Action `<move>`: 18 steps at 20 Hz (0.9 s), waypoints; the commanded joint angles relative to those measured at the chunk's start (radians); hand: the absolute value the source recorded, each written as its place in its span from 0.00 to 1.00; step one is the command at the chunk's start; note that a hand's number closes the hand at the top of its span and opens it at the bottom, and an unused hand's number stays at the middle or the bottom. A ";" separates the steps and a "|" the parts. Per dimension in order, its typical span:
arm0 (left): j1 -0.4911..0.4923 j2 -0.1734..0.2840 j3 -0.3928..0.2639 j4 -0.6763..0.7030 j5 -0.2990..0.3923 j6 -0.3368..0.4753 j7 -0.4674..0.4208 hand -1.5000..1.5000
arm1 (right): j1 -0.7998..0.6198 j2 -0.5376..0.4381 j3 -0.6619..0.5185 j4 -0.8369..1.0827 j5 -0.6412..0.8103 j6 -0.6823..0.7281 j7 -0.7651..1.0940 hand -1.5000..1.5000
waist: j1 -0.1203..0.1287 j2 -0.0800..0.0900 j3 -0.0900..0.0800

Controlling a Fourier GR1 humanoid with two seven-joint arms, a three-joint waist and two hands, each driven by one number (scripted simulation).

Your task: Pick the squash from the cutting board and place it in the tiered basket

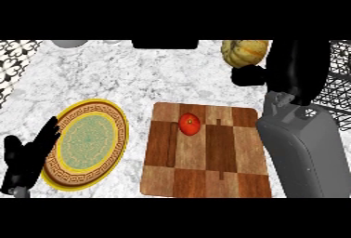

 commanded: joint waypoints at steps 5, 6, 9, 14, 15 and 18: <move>-0.035 0.022 0.037 0.028 0.018 -0.039 0.000 0.50 | -0.088 -0.149 -0.203 0.316 -0.092 -0.154 -0.261 1.00 | 0.005 0.003 0.000; 0.016 -0.014 -0.001 -0.003 -0.021 -0.010 -0.015 0.50 | -0.103 -0.130 -0.230 0.353 -0.120 -0.211 -0.284 1.00 | 0.010 0.004 0.000; 0.027 0.008 0.020 0.004 -0.002 -0.038 -0.046 0.50 | -0.108 -0.179 -0.360 0.368 -0.291 -0.262 -0.418 1.00 | 0.014 0.006 0.001; 0.008 0.012 0.036 0.006 0.017 -0.061 -0.017 0.50 | -0.243 -0.228 -0.422 0.630 -0.354 -0.305 -0.540 1.00 | 0.014 0.005 0.000; -0.044 -0.007 0.009 0.015 -0.018 -0.023 0.024 0.50 | -0.266 -0.238 -0.435 0.700 -0.361 -0.322 -0.571 1.00 | 0.014 0.006 0.000; -0.043 -0.024 0.000 -0.015 -0.025 -0.012 0.027 0.50 | -0.279 -0.260 -0.463 0.845 -0.364 -0.418 -0.686 1.00 | 0.022 0.009 0.001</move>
